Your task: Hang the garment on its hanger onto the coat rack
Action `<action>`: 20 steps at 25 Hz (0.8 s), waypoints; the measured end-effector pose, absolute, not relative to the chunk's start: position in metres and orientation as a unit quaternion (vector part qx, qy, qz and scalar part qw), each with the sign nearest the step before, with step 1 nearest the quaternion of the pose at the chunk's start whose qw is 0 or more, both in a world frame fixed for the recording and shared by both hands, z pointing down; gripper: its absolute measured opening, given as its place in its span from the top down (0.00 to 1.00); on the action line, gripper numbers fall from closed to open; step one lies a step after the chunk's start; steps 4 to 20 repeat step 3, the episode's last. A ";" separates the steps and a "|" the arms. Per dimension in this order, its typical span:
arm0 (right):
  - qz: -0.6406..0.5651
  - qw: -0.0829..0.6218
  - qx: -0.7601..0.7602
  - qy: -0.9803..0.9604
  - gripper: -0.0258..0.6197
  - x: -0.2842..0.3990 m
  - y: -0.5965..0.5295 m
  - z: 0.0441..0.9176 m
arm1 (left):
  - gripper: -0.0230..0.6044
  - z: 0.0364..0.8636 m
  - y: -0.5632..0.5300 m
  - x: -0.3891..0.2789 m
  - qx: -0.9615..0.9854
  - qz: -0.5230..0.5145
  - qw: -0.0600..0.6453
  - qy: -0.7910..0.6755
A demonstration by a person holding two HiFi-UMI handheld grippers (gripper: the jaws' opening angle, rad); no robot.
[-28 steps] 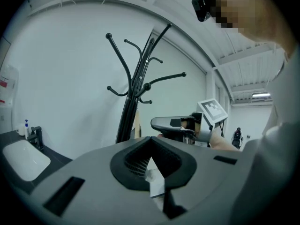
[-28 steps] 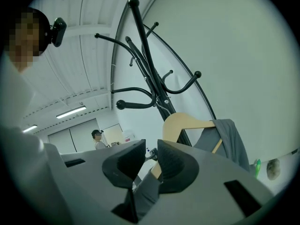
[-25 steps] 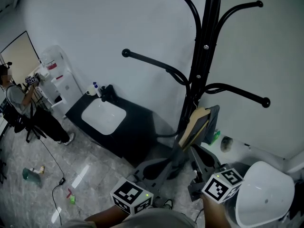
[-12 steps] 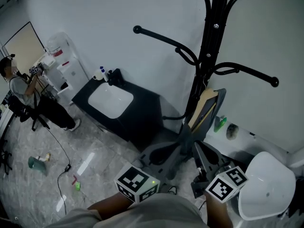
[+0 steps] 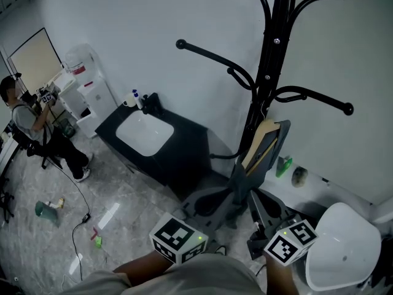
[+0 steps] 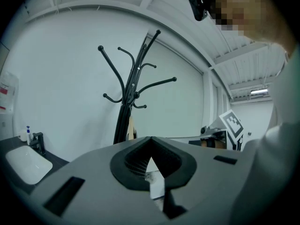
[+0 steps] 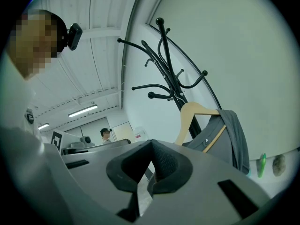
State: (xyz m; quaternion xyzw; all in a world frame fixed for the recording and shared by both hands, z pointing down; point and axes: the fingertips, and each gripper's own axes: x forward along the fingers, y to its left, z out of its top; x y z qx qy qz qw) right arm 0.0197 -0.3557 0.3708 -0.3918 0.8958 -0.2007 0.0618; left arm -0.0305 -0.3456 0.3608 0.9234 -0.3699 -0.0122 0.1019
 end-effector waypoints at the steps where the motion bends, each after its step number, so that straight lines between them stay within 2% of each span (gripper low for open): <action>1: -0.201 0.061 -0.392 0.896 0.94 0.021 -0.355 0.371 | 0.95 0.361 -0.344 -0.030 0.923 -0.012 0.102 -0.370; 20: -0.202 0.060 -0.391 0.896 0.94 0.023 -0.353 0.371 | 0.95 0.360 -0.342 -0.028 0.923 -0.013 0.103 -0.370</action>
